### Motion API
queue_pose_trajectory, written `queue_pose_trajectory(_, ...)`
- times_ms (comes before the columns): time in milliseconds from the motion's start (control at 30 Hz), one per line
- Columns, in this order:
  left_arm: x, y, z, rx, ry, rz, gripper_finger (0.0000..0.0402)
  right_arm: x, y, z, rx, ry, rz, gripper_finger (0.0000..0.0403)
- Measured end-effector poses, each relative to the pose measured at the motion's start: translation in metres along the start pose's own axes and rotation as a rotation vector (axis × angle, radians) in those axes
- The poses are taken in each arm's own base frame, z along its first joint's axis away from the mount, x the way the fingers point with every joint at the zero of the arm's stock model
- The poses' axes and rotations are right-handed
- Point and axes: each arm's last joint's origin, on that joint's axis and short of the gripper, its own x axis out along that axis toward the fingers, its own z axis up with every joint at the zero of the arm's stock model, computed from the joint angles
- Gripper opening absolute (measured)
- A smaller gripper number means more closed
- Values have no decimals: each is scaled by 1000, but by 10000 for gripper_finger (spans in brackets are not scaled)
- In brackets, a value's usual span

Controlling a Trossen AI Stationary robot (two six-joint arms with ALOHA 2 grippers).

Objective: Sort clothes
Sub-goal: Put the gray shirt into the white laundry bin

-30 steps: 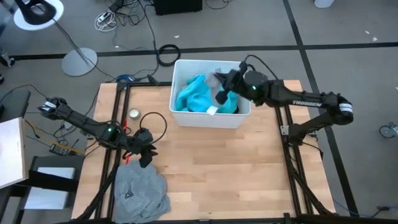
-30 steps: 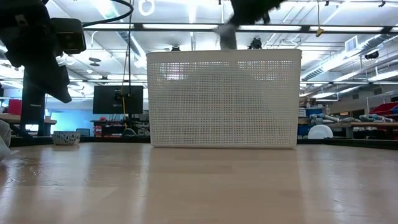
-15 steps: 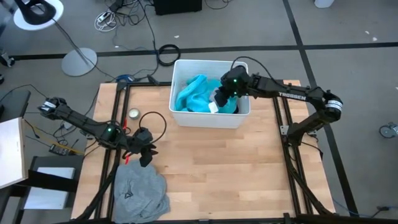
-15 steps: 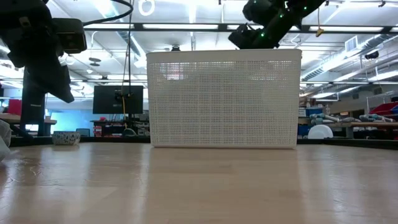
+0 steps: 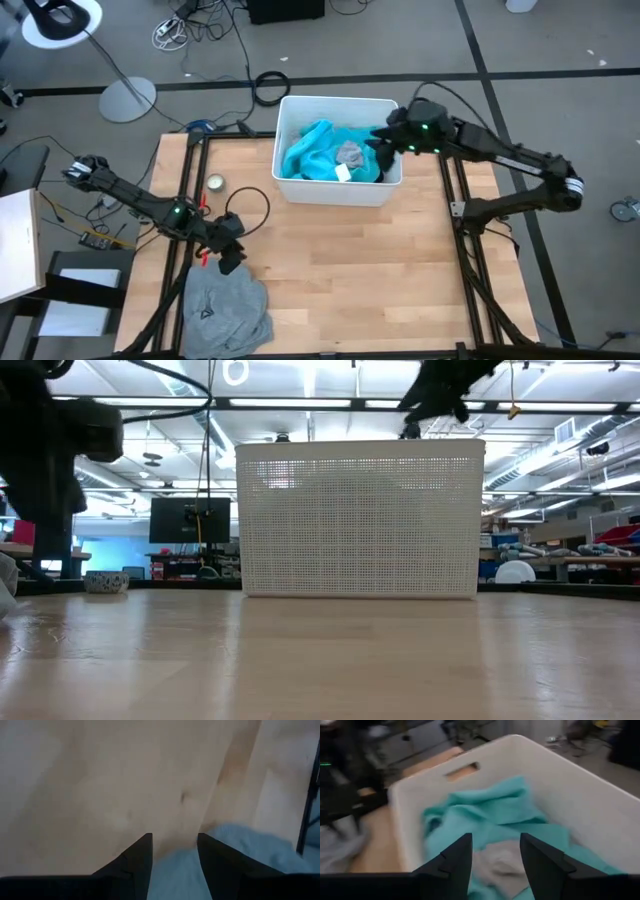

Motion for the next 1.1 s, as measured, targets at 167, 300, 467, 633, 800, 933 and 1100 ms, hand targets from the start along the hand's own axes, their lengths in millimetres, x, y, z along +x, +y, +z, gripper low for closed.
queue_pose_trajectory(167, 14, -6, -10, 6, 106, 32, 161, -33, 17, -9, -34, 31, 90, 164)
queue_pose_trajectory(300, 31, -9, -17, 33, 167, 89, 161, -47, 29, -23, -35, 82, 157, 163)
queue_pose_trajectory(467, 53, -14, -24, 68, 212, 126, 161, -55, 40, -46, -15, 127, 214, 159)
queue_pose_trajectory(633, 66, -16, -27, 71, 261, 139, 133, -60, 46, -80, -15, 164, 197, 154)
queue_pose_trajectory(800, 64, -17, -26, 88, 261, 134, 20, -64, 53, -114, -15, 183, 287, 153)
queue_pose_trajectory(933, 56, -20, -22, 117, 247, 165, 6, -63, 63, -140, -25, 91, 405, 153)
queue_pose_trajectory(1100, 35, -28, -12, 167, 209, 233, 2, -49, 71, -191, -46, 55, 507, 153)
